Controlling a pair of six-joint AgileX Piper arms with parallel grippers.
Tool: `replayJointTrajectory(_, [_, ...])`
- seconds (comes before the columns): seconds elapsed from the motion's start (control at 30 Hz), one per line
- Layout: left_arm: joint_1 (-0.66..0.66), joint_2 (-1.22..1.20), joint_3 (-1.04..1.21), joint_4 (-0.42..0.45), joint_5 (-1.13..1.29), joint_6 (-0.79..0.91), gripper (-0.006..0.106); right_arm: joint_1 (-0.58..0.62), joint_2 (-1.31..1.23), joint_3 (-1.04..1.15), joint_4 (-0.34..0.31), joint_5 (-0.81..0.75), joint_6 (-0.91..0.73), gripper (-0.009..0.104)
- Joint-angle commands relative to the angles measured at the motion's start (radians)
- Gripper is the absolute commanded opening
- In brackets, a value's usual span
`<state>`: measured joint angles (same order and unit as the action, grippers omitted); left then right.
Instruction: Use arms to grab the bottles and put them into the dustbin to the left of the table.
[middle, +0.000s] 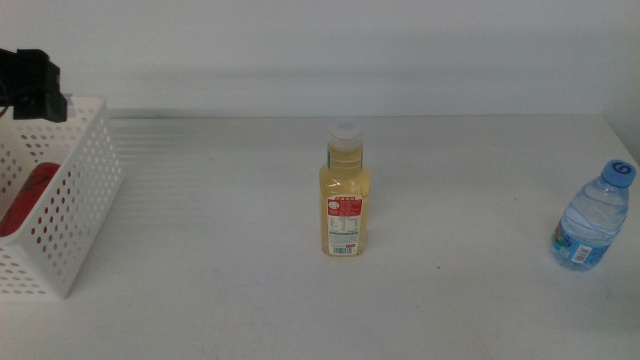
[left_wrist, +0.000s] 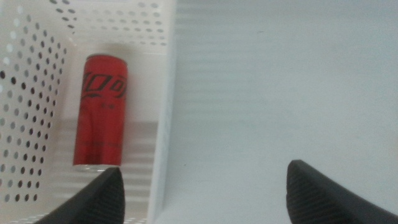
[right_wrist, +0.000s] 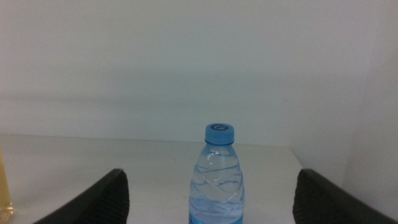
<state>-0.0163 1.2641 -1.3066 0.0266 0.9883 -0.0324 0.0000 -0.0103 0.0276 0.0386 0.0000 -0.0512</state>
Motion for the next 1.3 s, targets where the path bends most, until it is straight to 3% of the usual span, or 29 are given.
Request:
replayJointTrajectory(0.0, [-0.023,-0.05,-0.014,-0.004,-0.051,-0.017,0.081,-0.005,-0.027,-0.007,-0.007,-0.077,-0.009,0.076])
replayJointTrajectory(0.2, [-0.134,-0.094,0.031,0.032,-0.145,-0.049,0.081,-0.005,-0.027,-0.007,-0.007,-0.077,-0.009,0.076])
replayJointTrajectory(0.5, [-0.27,-0.243,0.356,0.045,-0.637,-0.153,0.081,-0.005,-0.027,-0.007,-0.007,-0.077,-0.009,0.076])
replayJointTrajectory(0.83, [-0.395,-0.27,0.662,-0.052,-1.034,-0.152,0.081,-0.005,-0.027,-0.007,-0.007,-0.077,-0.008,0.076])
replayJointTrajectory(1.27, [-0.481,-0.27,0.881,-0.052,-1.187,-0.152,0.081,-0.005,-0.027,-0.007,-0.007,-0.077,-0.009,0.076])
